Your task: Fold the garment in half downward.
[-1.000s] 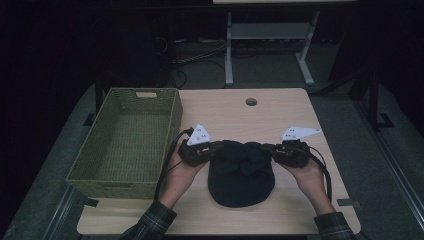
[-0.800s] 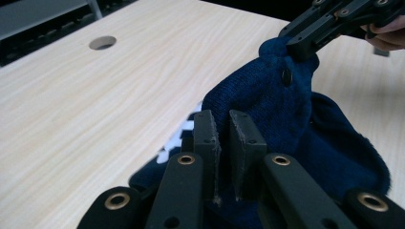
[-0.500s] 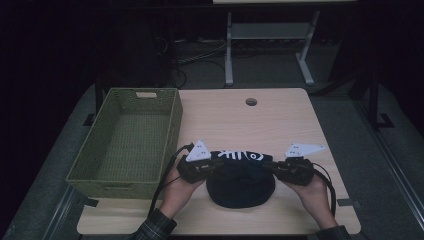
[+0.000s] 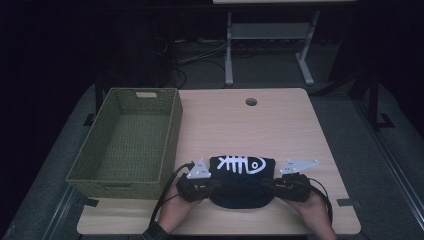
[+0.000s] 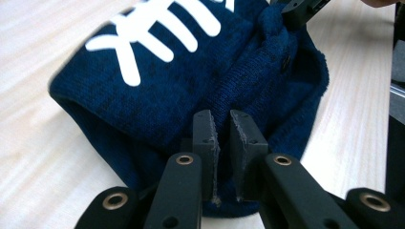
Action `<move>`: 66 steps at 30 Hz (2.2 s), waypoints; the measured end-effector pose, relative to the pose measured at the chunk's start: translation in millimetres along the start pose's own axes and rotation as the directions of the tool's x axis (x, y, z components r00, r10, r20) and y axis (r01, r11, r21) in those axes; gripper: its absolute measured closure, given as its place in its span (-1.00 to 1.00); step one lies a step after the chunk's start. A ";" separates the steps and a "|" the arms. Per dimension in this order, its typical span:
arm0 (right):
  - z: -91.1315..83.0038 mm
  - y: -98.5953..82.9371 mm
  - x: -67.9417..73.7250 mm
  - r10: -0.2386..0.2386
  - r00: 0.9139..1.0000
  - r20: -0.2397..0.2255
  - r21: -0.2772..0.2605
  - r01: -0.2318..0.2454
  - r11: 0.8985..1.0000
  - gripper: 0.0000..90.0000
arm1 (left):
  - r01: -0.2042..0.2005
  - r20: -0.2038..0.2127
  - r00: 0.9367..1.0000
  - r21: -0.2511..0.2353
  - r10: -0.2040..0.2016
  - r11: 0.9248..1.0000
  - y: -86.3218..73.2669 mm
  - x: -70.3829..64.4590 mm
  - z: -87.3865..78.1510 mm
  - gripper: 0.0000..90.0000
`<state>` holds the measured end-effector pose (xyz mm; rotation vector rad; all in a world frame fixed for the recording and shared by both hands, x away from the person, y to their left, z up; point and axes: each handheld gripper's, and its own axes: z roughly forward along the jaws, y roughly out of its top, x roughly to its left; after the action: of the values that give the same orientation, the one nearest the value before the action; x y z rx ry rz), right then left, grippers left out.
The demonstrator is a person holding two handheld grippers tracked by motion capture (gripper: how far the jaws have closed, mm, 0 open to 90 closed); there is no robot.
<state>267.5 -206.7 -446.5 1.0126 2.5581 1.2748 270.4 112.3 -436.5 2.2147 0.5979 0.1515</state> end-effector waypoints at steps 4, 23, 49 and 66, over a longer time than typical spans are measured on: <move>-2.4 -0.7 0.4 0.019 1.000 -0.001 -0.008 -0.019 1.000 0.57 | 0.006 -0.006 1.000 -0.021 -0.006 1.000 2.0 0.9 -3.4 0.68; -23.4 13.0 6.1 0.013 1.000 -0.014 -0.094 -0.014 0.995 0.94 | 0.015 0.049 0.999 -0.112 -0.010 0.994 25.8 6.0 -22.9 0.96; 9.5 -17.7 17.3 -0.027 0.999 0.039 0.045 0.025 0.999 1.00 | -0.034 0.030 0.999 0.092 0.031 0.995 -2.4 -4.0 24.2 0.99; -8.9 4.5 5.8 -0.015 0.999 0.047 -0.060 0.017 0.998 1.00 | -0.004 0.020 1.000 -0.009 0.004 1.000 19.6 8.6 -0.2 0.99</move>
<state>262.0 -207.2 -436.3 0.9966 2.4728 1.2994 285.2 105.7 -422.5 2.2066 0.5814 0.1338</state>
